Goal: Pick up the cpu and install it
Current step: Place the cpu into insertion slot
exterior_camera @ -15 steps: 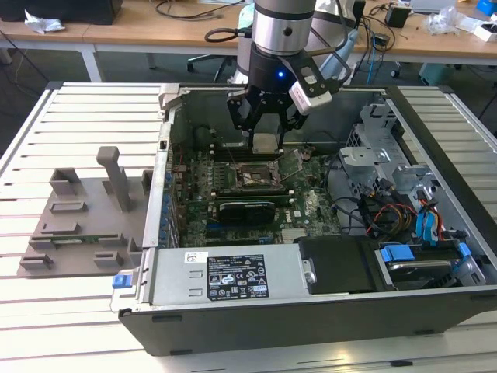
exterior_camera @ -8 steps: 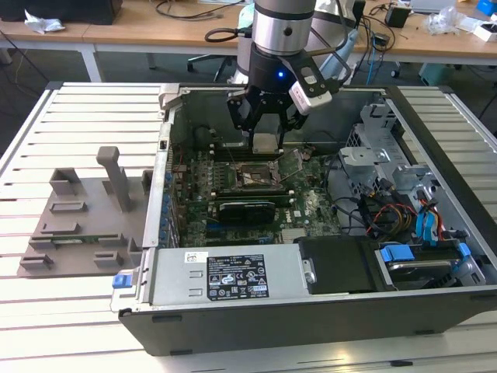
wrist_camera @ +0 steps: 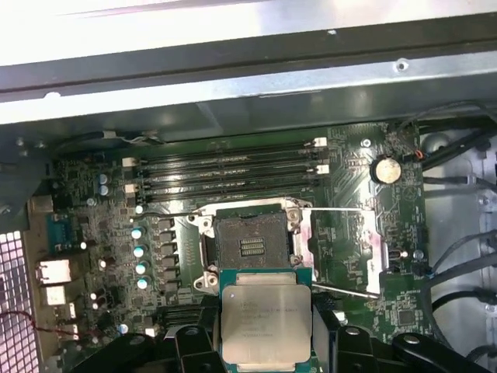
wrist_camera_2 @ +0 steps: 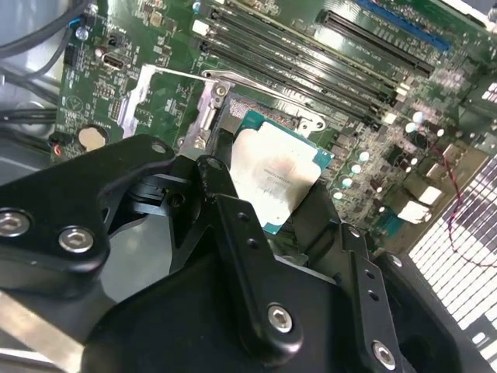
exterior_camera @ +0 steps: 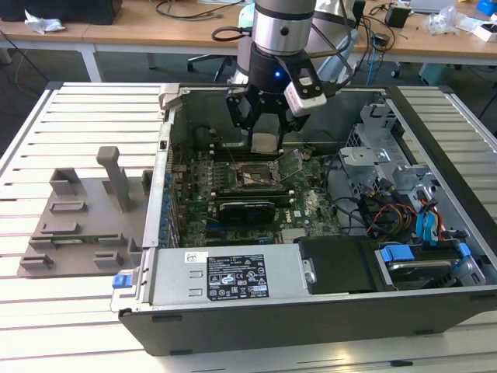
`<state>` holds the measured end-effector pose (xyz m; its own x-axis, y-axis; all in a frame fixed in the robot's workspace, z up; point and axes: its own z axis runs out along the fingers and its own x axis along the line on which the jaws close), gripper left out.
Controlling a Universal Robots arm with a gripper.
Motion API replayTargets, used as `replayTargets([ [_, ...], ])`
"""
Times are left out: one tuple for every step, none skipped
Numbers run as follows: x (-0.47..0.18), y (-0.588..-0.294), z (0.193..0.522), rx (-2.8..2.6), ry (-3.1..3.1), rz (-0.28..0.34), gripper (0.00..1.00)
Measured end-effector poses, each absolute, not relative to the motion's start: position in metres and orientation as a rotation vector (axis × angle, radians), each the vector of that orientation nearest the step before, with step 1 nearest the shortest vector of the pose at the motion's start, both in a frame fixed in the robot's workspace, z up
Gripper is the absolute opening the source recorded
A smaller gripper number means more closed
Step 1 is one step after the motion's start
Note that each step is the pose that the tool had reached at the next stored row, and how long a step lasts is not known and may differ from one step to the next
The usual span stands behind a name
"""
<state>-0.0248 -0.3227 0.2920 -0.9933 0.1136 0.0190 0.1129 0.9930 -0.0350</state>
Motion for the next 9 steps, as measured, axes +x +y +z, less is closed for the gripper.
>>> replayTargets([
  [-0.0248, -0.3227, 0.2920, -0.191, -3.114, 0.053, 0.55],
  [-0.0247, -0.3227, 0.2919, -0.213, -3.113, 0.055, 0.55],
  [-0.0247, -0.3227, 0.2919, -0.232, -3.111, 0.057, 0.55],
  [-0.0247, -0.3227, 0.2919, -0.251, -3.109, 0.058, 0.55],
  [-0.0247, -0.3227, 0.2919, -0.268, -3.108, 0.058, 0.55],
  [-0.0247, -0.3227, 0.2919, -0.276, -3.107, 0.059, 0.55],
  [-0.0247, -0.3227, 0.2918, -0.282, -3.106, 0.059, 0.55],
  [-0.0247, -0.3227, 0.2918, -0.292, -3.105, 0.061, 0.55],
  [-0.0247, -0.3227, 0.2918, -0.298, -3.105, 0.061, 0.55],
])
